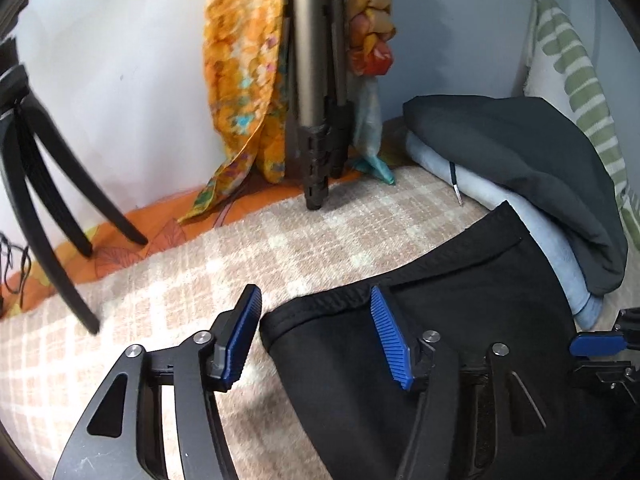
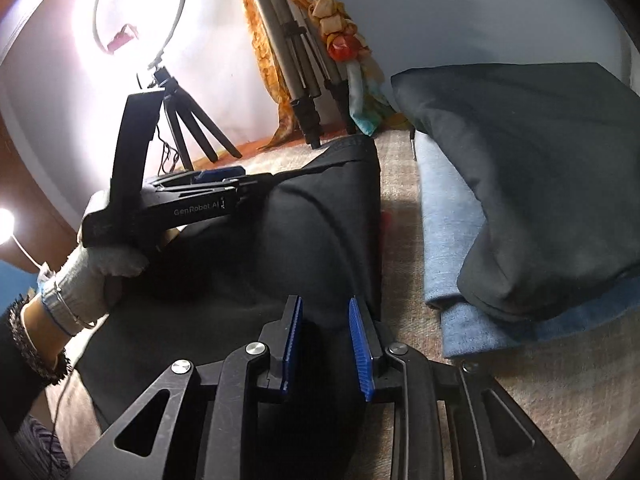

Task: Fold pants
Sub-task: 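Grasp the pants edge with the left gripper while the right gripper grasps beside it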

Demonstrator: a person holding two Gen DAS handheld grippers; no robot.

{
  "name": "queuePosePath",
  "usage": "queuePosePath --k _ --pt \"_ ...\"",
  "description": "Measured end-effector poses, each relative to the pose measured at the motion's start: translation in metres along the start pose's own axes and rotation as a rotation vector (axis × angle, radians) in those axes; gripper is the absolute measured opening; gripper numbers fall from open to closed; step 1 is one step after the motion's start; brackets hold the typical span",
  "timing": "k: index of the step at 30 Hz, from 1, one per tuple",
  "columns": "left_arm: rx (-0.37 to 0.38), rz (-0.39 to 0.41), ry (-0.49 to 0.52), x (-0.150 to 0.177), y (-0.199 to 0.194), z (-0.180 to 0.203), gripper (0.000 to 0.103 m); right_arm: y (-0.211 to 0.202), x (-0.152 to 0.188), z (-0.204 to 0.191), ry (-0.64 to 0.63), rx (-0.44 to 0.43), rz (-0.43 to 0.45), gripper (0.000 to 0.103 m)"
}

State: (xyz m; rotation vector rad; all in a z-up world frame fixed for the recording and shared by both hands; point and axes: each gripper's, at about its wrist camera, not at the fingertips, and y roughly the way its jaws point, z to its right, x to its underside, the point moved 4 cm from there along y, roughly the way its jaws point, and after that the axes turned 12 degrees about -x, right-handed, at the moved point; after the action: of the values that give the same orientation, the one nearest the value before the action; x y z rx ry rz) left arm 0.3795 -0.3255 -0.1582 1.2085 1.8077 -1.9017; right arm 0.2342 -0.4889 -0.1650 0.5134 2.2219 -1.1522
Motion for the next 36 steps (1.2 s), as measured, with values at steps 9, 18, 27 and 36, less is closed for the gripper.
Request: queuePosePath --k 9,18,27,36 --pt "0.136 -0.039 -0.136 0.033 -0.060 -0.019 0.066 -0.030 0.000 0.007 0.073 -0.021 0.033 0.069" --pt "0.332 -0.192 -0.311 0.098 -0.083 -0.013 0.067 -0.026 0.017 0.028 0.248 -0.216 0.005 0.069" --pt "0.324 -0.150 -0.299 0.103 -0.092 0.002 0.065 -0.011 0.026 0.024 0.278 -0.308 -0.012 0.067" --pt "0.289 -0.115 -0.276 0.094 -0.090 0.013 0.035 -0.003 0.022 0.005 0.201 -0.212 -0.026 0.027"
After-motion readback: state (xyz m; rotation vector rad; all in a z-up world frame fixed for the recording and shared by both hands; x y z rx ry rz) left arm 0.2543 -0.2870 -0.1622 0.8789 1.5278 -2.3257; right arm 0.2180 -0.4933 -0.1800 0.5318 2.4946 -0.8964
